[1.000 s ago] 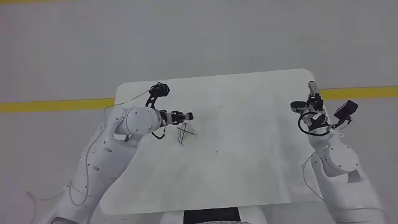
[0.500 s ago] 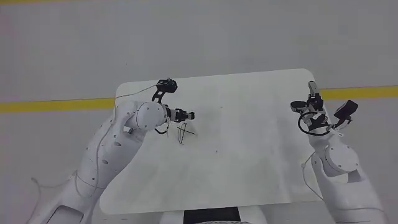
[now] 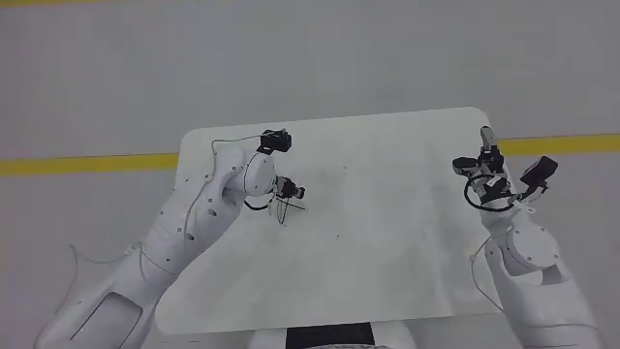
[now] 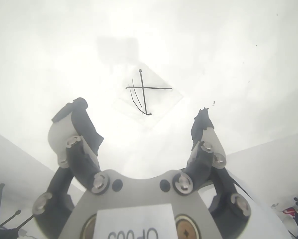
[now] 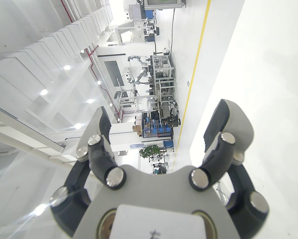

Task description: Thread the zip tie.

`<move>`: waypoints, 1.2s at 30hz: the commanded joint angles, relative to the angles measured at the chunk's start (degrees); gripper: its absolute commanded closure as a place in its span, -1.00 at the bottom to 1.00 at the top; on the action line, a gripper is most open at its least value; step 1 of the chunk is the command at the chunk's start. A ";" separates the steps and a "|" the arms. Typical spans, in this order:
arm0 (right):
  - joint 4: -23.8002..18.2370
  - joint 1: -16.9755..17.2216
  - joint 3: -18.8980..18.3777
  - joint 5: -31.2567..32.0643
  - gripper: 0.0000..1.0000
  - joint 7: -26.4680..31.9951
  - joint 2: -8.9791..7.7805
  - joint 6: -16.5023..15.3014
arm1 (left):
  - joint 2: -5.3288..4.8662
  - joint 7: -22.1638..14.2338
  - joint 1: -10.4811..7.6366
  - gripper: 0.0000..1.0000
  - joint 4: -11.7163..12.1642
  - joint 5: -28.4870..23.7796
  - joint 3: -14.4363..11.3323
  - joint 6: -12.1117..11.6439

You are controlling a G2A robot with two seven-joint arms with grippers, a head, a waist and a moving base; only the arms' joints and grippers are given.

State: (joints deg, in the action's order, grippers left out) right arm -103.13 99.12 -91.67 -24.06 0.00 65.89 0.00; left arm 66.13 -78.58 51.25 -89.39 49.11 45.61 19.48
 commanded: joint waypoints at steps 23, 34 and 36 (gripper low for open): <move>0.00 0.00 0.00 0.00 -1.00 0.00 0.00 0.00 | 6.47 -0.64 -0.77 -1.00 9.74 1.78 -1.13 -0.37; 0.00 0.00 0.00 0.00 -1.00 0.00 0.00 0.00 | 6.90 -0.65 0.04 -1.00 8.97 5.04 -2.64 0.00; 0.00 0.00 0.00 0.00 -1.00 0.00 0.00 0.00 | 6.90 -0.65 0.04 -1.00 8.97 5.04 -2.64 0.00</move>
State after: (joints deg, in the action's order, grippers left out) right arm -103.13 99.12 -91.67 -24.06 0.00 65.89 0.00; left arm 73.03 -79.24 51.29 -80.42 54.17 42.96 19.48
